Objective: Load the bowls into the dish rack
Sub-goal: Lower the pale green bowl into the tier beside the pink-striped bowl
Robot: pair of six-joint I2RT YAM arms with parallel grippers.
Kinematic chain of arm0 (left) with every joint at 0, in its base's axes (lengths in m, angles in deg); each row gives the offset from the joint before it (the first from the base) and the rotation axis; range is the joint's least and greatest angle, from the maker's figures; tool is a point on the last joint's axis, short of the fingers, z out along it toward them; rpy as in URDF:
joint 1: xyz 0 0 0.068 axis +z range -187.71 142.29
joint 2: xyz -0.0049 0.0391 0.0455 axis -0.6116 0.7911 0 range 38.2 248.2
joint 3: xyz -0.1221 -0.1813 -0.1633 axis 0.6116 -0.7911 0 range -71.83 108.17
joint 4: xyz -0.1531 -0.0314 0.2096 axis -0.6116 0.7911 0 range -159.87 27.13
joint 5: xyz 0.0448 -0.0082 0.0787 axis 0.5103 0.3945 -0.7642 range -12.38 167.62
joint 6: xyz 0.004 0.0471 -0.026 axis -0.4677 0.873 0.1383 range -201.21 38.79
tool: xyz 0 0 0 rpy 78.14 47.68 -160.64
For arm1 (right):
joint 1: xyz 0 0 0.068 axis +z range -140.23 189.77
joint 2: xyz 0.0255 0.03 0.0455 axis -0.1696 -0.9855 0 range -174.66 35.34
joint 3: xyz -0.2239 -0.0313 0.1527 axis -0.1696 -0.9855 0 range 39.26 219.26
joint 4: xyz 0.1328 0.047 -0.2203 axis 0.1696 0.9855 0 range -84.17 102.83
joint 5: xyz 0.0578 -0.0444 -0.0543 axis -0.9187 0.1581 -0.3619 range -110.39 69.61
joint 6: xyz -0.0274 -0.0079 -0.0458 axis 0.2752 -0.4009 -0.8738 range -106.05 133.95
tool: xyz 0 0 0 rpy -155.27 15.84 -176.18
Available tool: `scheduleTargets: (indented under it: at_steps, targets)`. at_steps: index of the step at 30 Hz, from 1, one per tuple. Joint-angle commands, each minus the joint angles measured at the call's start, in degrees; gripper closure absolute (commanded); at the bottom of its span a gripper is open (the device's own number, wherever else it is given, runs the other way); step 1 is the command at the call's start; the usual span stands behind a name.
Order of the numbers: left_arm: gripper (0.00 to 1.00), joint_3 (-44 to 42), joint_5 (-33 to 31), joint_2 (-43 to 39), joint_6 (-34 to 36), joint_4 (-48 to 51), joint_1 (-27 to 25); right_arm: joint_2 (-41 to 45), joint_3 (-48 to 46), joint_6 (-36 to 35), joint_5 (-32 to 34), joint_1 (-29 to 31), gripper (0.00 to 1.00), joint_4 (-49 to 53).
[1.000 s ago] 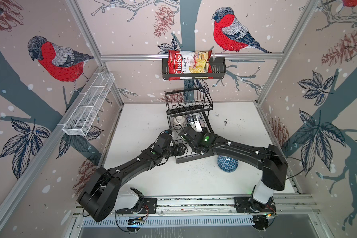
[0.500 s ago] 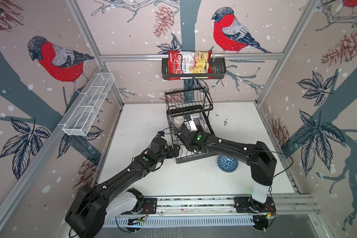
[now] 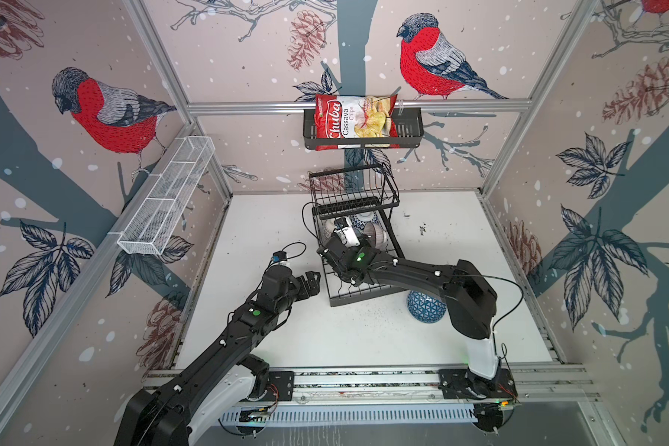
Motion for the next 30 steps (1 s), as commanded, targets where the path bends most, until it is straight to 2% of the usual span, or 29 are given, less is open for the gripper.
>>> scheduleTargets:
  at_steps: [1,30]
  targets:
    - [0.03,-0.3,-0.2,-0.6,0.2,-0.1,0.2,-1.5,1.2,-0.3,3.9,-0.1,1.0,-2.0]
    - [0.03,-1.3,0.3,0.5,0.2,-2.8,0.5,-12.4,7.5,-6.4,10.0,-2.1,1.0,-6.7]
